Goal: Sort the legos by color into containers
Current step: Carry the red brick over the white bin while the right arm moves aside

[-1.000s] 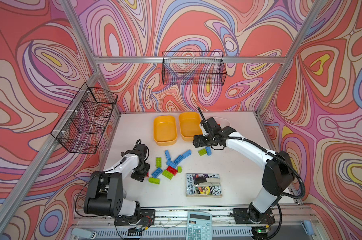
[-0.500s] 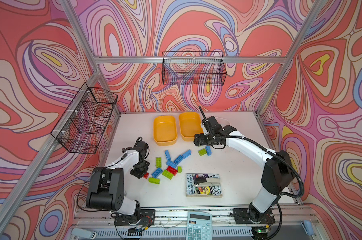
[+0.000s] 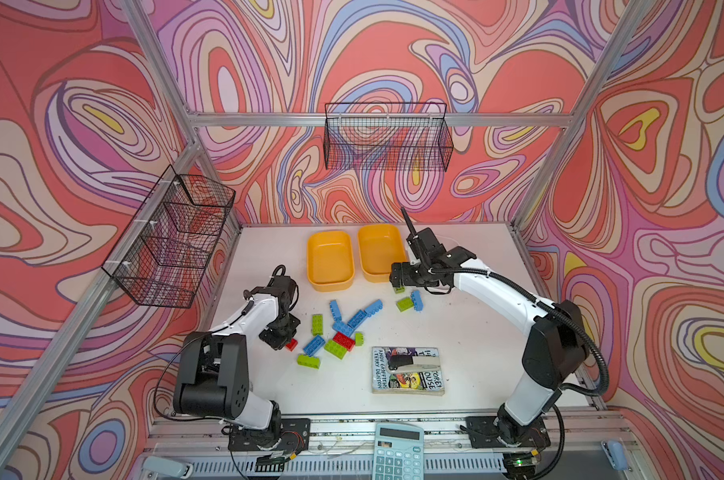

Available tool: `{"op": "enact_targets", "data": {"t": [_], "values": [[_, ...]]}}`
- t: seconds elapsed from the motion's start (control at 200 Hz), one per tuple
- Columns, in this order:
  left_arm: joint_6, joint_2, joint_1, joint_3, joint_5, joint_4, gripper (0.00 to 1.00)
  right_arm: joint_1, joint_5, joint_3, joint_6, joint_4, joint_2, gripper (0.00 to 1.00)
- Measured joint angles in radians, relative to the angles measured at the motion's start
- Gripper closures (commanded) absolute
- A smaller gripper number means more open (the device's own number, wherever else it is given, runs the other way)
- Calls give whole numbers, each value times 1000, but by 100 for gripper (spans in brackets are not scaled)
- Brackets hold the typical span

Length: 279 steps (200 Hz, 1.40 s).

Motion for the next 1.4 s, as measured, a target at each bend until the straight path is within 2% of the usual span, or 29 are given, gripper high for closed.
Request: {"op": "enact_targets", "data": {"t": [0.29,0.501,0.661,0.791,1.062,1.257,1.397], "values": [[76,8,-16,147,1,-39,89,-28,24,26,28,-18,-1,2],[114,110,-144,346,6,-71,89,-87,23,11,55,-31,-32,2],[137,231,-251,528,34,-86,89,-114,24,-17,82,-37,-98,2],[173,356,-327,732,54,-110,89,-123,44,-51,105,-46,-166,2],[236,598,-448,1129,131,-122,89,-147,114,-95,150,-132,-299,2],[245,790,-509,1342,235,-64,87,-157,170,-95,190,-201,-401,2],[222,890,-538,1410,309,32,87,-157,209,-89,216,-262,-454,2]]}}
